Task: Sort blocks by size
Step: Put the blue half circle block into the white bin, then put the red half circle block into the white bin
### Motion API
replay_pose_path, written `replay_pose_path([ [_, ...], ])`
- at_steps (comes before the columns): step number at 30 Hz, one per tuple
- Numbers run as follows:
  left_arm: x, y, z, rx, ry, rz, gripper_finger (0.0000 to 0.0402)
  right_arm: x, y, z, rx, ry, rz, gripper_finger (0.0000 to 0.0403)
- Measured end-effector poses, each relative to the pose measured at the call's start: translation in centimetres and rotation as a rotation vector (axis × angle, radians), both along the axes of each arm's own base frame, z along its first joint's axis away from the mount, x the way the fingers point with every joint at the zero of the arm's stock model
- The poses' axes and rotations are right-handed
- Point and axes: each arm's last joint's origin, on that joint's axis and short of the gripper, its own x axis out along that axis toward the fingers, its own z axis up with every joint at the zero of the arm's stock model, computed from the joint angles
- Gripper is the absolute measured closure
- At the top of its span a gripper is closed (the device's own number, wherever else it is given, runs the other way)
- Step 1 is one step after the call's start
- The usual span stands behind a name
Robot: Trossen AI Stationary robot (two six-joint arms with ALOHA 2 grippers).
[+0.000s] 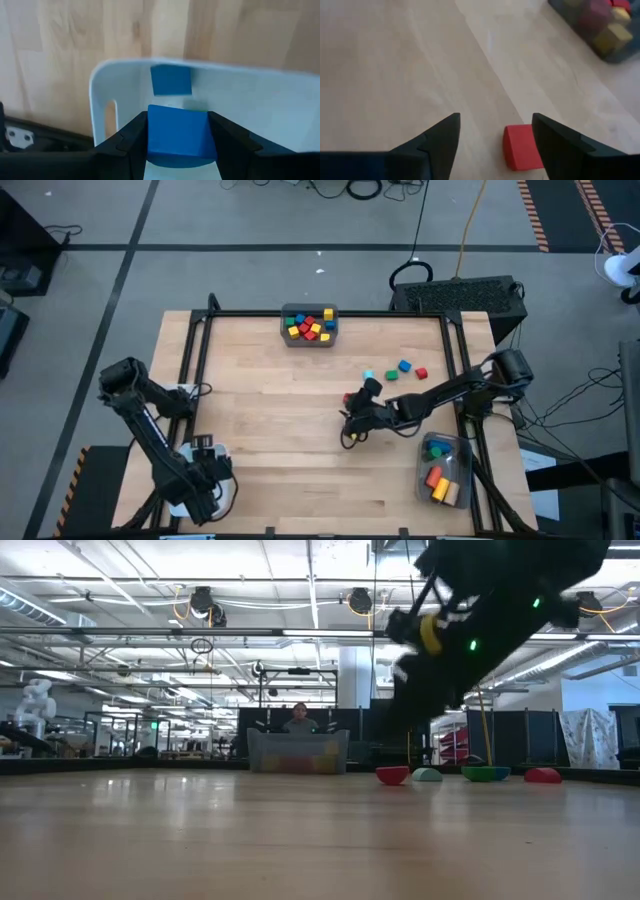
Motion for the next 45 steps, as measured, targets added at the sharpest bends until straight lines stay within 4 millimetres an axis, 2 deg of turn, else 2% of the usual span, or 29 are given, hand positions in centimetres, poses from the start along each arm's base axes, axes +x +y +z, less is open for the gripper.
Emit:
replay_pose_path([
  [4, -0.6, -0.4, 0.0, -0.011, 0.012, -0.001, 0.0225, 0.4, -0.6, -1.6, -0.009, 0.045, -0.022, 0.0144],
  [8, -1.0, -0.7, 0.0, -0.019, 0.007, 0.01, 0.0225, 0.5, -1.2, -2.4, -0.009, 0.069, -0.039, 0.0134],
  [16, -1.5, -1.3, 0.0, -0.027, -0.04, 0.069, 0.0201, 0.5, -1.4, -2.3, -0.031, 0.084, -0.021, 0.0133],
  [27, -2.2, -1.7, 0.0, -0.019, -0.065, 0.023, 0.019, 0.4, -1.5, -2.2, -0.105, 0.12, 0.008, 0.0133],
  [35, -1.4, -1.0, 0.0, 0.041, -0.122, 0.024, 0.019, -0.5, -1.8, -2.9, -0.069, 0.223, -0.023, 0.0133],
  [41, -0.4, -0.3, 0.0, 0.05, -0.115, 0.055, 0.0189, -0.2, -2.6, -2.9, 0.015, 0.209, -0.003, 0.0134],
  [45, 0.2, 0.2, 0.0, 0.058, -0.101, 0.04, 0.0189, 0.1, -3.5, -3.0, 0.044, 0.201, -0.017, 0.0148],
])
